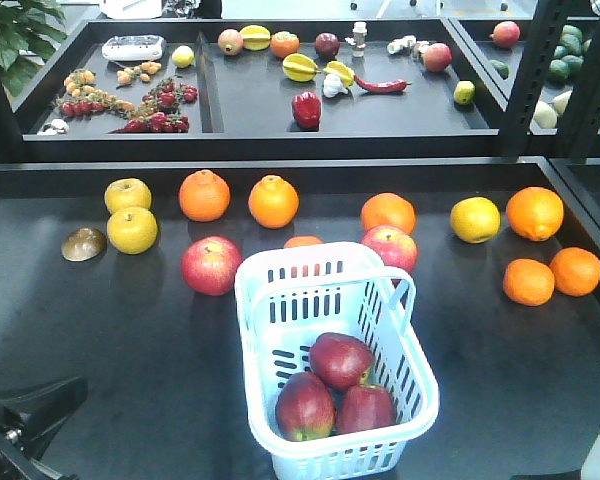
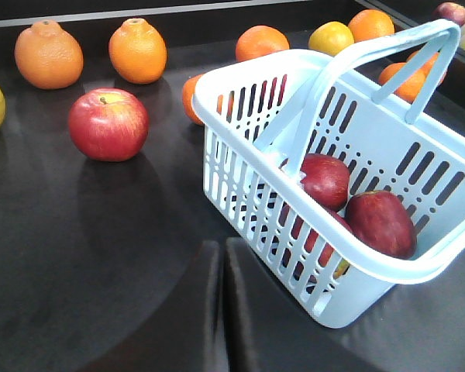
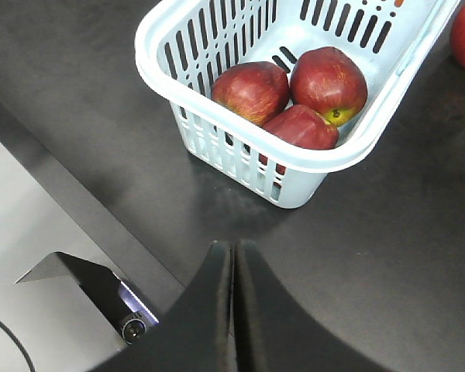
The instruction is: Pick three apples into basket with both arms
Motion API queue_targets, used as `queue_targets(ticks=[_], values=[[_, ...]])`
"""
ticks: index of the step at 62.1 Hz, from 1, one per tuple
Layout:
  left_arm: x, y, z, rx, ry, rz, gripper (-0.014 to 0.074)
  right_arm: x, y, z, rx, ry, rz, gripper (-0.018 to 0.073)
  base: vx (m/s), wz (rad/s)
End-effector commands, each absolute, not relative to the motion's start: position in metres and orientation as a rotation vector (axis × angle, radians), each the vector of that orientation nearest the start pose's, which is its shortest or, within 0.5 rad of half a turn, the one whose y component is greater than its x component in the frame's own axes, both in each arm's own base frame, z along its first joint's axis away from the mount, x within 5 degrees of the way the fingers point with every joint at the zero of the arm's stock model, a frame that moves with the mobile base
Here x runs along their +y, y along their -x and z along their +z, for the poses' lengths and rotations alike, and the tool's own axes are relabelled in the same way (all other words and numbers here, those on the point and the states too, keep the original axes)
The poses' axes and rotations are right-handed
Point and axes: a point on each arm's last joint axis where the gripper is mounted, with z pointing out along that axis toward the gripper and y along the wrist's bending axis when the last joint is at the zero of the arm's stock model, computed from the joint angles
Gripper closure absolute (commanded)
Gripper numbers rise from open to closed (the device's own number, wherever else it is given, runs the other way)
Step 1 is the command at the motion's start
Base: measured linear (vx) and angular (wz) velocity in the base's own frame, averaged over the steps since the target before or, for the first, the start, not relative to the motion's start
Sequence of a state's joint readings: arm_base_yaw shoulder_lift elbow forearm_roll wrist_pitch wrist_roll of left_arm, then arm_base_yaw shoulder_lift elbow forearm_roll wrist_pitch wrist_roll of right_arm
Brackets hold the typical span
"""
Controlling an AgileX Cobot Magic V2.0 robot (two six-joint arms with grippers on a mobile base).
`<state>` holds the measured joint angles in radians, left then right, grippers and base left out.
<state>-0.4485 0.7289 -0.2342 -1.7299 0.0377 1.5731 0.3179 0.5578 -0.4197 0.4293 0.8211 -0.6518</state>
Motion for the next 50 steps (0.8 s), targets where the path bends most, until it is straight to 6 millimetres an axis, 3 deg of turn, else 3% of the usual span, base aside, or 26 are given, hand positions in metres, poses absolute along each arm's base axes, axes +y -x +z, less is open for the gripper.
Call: queue_targets(ticks=[1, 21, 34, 43, 50], values=[[-0.065, -0.125, 0.235, 1.956, -0.248, -0.487, 0.0602, 0.056, -0.082, 0.262, 2.132, 0.874, 0.358, 0.0568, 0.00, 0.00], [-0.056, -0.123, 0.240, 1.949, 0.017, -0.563, 0.0602, 0.056, -0.082, 0.262, 2.132, 0.874, 0.358, 0.0568, 0.00, 0.00], [-0.046, -0.108, 0.253, 1.799, -0.023, -0.543, 0.0602, 0.056, -0.082, 0.262, 2.132, 0.874, 0.358, 0.0568, 0.00, 0.00], [-0.036, -0.095, 0.228, 1.786, 0.108, -0.604, 0.0602, 0.056, -0.082, 0.262, 2.132, 0.874, 0.358, 0.0568, 0.00, 0.00], [-0.035, -0.084, 0.206, 1.823, 0.036, -0.593, 0.0602, 0.056, -0.082, 0.262, 2.132, 0.874, 0.358, 0.0568, 0.00, 0.00]])
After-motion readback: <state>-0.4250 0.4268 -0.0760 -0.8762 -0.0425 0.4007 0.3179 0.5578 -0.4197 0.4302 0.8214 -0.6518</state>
